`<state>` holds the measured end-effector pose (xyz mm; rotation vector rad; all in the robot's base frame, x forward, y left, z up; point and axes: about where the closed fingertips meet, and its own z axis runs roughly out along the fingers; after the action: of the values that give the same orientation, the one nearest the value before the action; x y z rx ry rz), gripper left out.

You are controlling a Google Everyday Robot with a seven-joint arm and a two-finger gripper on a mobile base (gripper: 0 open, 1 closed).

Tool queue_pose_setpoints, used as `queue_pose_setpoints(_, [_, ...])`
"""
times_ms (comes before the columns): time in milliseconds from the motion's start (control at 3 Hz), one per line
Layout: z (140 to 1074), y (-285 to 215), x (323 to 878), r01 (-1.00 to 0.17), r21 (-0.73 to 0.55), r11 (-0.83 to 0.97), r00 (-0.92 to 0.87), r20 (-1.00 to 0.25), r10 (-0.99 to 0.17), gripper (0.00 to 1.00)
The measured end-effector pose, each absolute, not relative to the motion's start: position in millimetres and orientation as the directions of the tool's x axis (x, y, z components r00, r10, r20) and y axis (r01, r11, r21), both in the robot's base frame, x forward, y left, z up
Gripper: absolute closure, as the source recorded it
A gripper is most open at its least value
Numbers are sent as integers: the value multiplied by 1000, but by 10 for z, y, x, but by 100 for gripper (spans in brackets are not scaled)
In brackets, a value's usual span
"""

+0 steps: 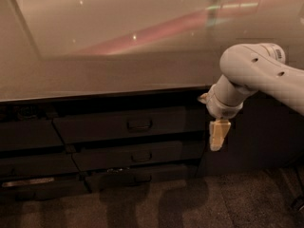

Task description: Open top drawer

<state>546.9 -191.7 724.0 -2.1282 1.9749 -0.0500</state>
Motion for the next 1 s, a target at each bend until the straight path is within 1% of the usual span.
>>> queue_pose_setpoints(333, [6959, -2108, 5745, -989, -140, -40, 67, -194, -979, 0])
queue_pose_setpoints(667, [6943, -2100, 5749, -990, -134, -44, 69, -194, -979, 0])
queue_pose_setpoints(1000, [6885, -1922, 5790, -990, -112, -81, 99, -168, -981, 0])
